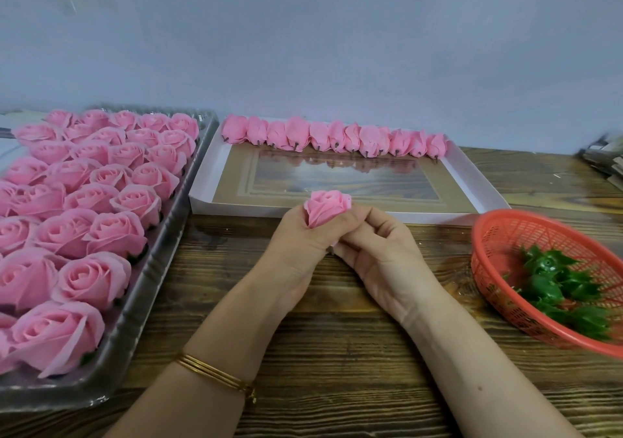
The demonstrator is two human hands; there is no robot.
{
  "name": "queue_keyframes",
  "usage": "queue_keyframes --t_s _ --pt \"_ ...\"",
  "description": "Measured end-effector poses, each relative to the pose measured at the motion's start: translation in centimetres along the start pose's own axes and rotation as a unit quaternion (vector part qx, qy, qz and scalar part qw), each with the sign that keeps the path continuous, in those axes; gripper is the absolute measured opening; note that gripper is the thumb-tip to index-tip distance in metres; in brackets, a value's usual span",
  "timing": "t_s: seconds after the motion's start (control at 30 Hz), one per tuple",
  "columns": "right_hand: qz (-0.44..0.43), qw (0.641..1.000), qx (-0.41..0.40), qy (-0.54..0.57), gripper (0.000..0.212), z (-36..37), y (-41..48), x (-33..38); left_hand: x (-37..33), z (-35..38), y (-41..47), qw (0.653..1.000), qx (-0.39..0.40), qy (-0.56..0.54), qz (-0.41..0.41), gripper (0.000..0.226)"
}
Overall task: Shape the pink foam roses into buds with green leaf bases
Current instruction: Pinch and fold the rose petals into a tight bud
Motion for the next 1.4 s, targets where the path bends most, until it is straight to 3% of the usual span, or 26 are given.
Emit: queue_keyframes --t_s 0.3,0.43,0.63,0.87,0.97,1.07,1.4 --pt "-0.02 0.999 0.002 -0.037 0.046 0.0 0.1 -0.4 0.1 0.2 0.2 0.999 -0.046 0.009 0.023 0.008" --pt "-0.048 0.995 -0.016 -0.086 0.04 -0.3 0.1 -0.9 0.4 0.4 0.3 0.997 -0.055 0.043 0.039 0.018" --pt "-0.083 0.987 -0.014 -0.134 0.033 -0.5 0.0 -1.0 0.6 0.6 0.3 0.995 -0.06 0.061 0.045 0.012" --pt "-0.082 0.989 -0.01 -0.124 0.031 -0.2 0.0 -0.9 0.7 0.2 0.5 0.996 -0.017 0.082 0.031 0.012" --pt "-0.079 0.987 -0.012 -0.139 0.028 -0.4 0.0 -1.0 0.8 0.0 0.5 0.995 0.002 0.093 0.02 0.029" --pt "-0.076 0.986 -0.01 -0.148 0.026 -0.5 -0.1 -1.0 0.9 -0.1 0.5 0.995 0.009 0.095 0.018 0.027" --pt "-0.024 0.997 0.037 -0.068 0.043 0.1 -0.2 -0.5 -0.4 -0.5 0.0 0.994 0.033 0.097 0.037 0.028"
Point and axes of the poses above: each hand's wrist, its own y-axis towards the middle knuckle, its own z-axis out of the palm, x = y × z, the point moved 1 cm from there along y, towards the middle knuckle, and after that the axes turned 3 degrees about y, right-handed, at the moved point
